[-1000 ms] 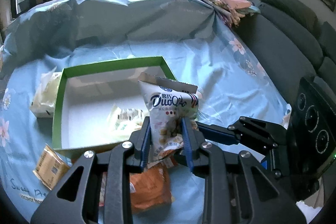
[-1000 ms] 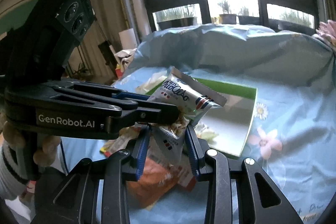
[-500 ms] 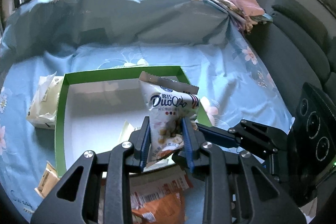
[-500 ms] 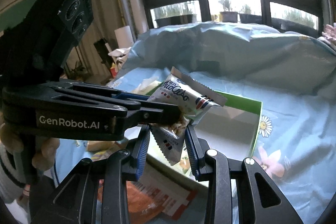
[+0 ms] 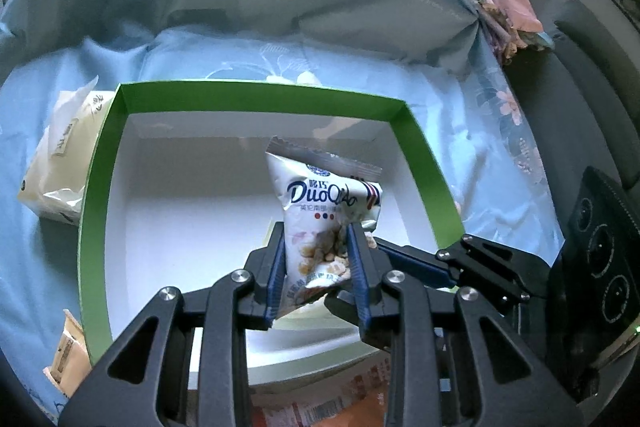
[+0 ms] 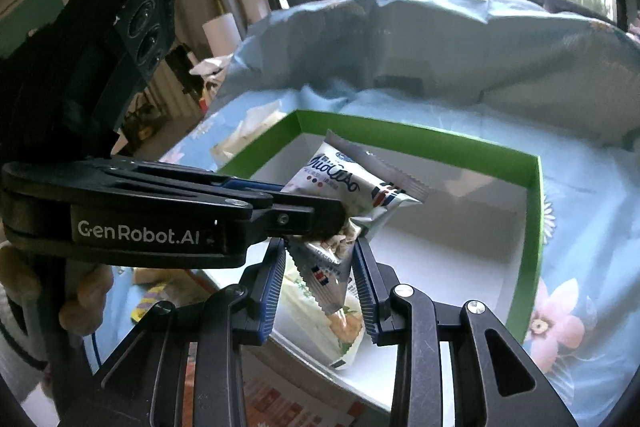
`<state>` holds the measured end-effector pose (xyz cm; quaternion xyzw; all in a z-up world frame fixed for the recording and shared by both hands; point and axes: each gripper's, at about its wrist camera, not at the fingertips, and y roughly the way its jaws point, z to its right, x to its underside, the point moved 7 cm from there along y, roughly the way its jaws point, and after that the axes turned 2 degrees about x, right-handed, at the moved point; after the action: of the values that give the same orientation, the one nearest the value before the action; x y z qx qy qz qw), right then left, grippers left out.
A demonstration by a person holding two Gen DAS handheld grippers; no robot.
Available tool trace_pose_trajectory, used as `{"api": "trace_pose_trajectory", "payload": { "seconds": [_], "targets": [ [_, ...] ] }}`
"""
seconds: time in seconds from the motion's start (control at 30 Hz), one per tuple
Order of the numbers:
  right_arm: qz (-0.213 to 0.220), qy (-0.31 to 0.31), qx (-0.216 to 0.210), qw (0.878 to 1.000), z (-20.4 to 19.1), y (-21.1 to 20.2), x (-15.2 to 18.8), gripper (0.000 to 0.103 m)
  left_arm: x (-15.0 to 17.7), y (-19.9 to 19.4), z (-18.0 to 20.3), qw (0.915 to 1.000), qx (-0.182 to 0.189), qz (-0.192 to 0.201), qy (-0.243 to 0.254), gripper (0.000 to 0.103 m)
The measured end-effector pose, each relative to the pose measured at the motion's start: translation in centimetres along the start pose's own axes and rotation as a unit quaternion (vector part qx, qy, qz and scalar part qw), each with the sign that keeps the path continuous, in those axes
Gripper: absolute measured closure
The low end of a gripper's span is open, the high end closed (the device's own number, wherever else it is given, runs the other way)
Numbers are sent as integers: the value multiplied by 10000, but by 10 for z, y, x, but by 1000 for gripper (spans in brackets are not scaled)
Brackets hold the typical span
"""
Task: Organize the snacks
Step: 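Carry the DuoQ bag into the green box and open the right gripper, then move the right tool back to the orange-brown snack bag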
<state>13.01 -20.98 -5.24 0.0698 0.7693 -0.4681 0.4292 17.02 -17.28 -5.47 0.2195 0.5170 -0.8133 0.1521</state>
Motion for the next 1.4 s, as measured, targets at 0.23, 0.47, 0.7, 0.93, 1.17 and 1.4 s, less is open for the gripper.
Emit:
{"api": "trace_pose_trajectory", "payload": {
  "seconds": [0.23, 0.47, 0.7, 0.93, 1.17, 1.4],
  "targets": [
    [-157, 90, 37, 9998, 4, 7, 4, 67, -1, 7, -7, 9999, 41, -124, -72, 72],
    [-259, 161, 65, 9995, 6, 11, 3, 67, 0, 12, -11, 9997, 63, -174, -166, 71],
    [-245, 204, 164, 9994, 7, 11, 2, 67, 0, 14, -11, 9997, -40, -179, -161, 68],
    [-157, 234, 267, 9992, 10, 6, -1, 67, -2, 9, -16, 9996, -151, -42, -227, 50],
    [-71, 244, 351, 9991, 10, -1, -1, 66, -4, -3, -14, 9993, -336, 119, -144, 35],
    [106, 362, 430, 9984, 14, -15, -5, 58, -5, -22, -13, 9982, -508, 307, -87, 24]
  ]
}}
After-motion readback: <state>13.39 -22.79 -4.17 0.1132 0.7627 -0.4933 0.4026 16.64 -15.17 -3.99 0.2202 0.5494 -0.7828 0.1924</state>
